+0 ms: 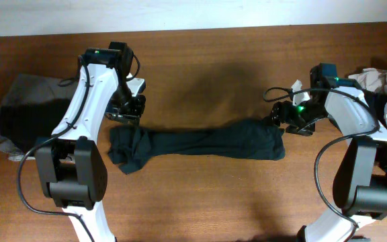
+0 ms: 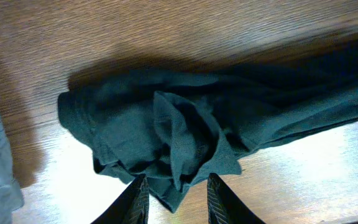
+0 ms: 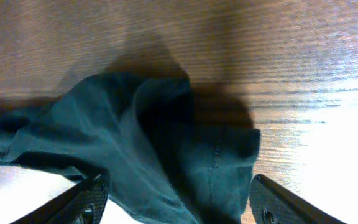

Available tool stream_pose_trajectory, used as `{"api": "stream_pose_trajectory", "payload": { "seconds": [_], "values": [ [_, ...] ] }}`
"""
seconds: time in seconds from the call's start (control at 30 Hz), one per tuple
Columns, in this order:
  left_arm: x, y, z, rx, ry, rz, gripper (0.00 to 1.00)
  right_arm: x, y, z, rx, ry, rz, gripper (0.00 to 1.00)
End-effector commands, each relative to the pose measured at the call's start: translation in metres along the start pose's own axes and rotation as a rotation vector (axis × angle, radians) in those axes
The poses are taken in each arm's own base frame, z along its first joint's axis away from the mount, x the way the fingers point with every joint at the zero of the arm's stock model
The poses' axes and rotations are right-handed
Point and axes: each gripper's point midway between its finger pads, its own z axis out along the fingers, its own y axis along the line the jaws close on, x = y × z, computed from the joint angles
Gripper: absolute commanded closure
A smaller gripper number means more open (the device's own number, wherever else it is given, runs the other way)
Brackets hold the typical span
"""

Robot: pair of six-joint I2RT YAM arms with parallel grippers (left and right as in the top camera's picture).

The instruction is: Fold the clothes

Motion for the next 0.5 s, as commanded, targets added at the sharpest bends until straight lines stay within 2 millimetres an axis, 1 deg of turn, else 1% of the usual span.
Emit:
{"api": "stream_pose_trajectory", "payload": {
  "seconds": [0.0, 0.03, 0.1, 0.17, 0.2, 0.27, 0.3, 0.33, 0.37, 0.47],
  "values": [
    [-0.006, -0.012, -0.014, 0.062, -0.054, 0.01, 0.69, 0.004, 0.006, 0.002, -0.04, 0.017, -0.022, 0.26],
    [-0.005, -0.014, -0.014, 0.076, -0.05, 0.01, 0.7, 0.008, 0.006, 0.002, -0.036, 0.031, -0.018, 0.26],
    [0.003, -0.018, -0.014, 0.091, -0.018, 0.011, 0.7, 0.021, 0.006, 0.003, -0.024, 0.083, -0.004, 0.34],
    [0.012, -0.02, -0.014, 0.093, 0.017, 0.032, 0.71, 0.036, 0.006, 0.003, 0.007, 0.144, 0.006, 0.36],
    [0.014, -0.021, -0.014, 0.091, 0.027, 0.033, 0.75, 0.039, 0.006, 0.004, 0.016, 0.156, 0.004, 0.36],
    [0.013, -0.021, -0.015, 0.09, 0.02, 0.036, 0.9, 0.042, 0.009, 0.005, 0.02, 0.167, -0.004, 0.36],
    [0.013, -0.021, -0.016, 0.089, 0.012, 0.04, 0.92, 0.043, 0.011, 0.005, 0.021, 0.169, -0.009, 0.36],
    [0.012, -0.022, -0.021, 0.088, -0.006, 0.052, 0.95, 0.043, 0.013, 0.003, 0.021, 0.168, -0.011, 0.35],
    [0.012, -0.022, -0.026, 0.087, -0.026, 0.062, 0.95, 0.044, 0.014, 0.002, 0.022, 0.164, -0.014, 0.35],
    [0.021, -0.025, -0.057, 0.078, -0.101, 0.072, 0.94, 0.044, 0.023, -0.008, 0.02, 0.135, -0.039, 0.34]
  ]
}}
